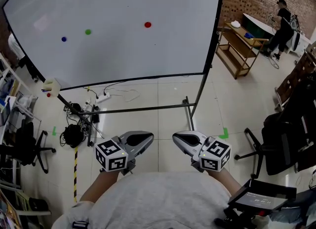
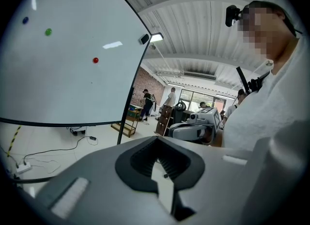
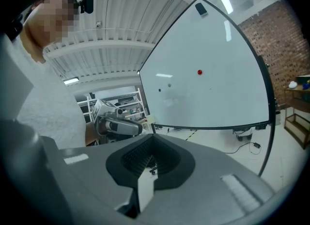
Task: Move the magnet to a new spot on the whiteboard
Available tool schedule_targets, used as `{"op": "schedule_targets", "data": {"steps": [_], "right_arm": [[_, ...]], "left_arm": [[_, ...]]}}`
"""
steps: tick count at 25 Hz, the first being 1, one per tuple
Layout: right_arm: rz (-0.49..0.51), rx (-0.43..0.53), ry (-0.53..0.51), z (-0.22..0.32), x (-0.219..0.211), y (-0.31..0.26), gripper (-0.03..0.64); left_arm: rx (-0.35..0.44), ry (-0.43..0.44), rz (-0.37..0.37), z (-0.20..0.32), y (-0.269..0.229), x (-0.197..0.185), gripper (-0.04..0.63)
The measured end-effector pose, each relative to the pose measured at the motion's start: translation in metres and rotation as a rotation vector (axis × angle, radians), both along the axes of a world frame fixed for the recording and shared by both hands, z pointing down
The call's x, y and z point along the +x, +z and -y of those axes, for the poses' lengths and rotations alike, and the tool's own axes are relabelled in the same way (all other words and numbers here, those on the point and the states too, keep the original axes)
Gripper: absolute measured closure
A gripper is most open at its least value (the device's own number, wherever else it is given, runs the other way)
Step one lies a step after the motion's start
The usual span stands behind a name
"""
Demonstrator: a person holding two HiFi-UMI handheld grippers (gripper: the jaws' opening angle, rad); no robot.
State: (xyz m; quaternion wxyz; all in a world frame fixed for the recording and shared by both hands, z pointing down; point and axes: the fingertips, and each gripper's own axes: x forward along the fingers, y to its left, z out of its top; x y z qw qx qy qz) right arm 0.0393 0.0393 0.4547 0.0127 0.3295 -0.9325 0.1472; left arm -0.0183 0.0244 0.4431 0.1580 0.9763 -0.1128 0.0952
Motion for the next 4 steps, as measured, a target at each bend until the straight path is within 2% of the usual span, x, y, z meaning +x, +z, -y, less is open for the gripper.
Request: {"op": "schedule_targets", "data": {"steps": [4], "right_arm": [[-0.006,0.005,-0.003,0.0058,-0.0029,-0.0031,0.614]], "left_arm": [[0.006,0.004,-0.004,0.0048,-0.0042,-0.0019,0.614]]}}
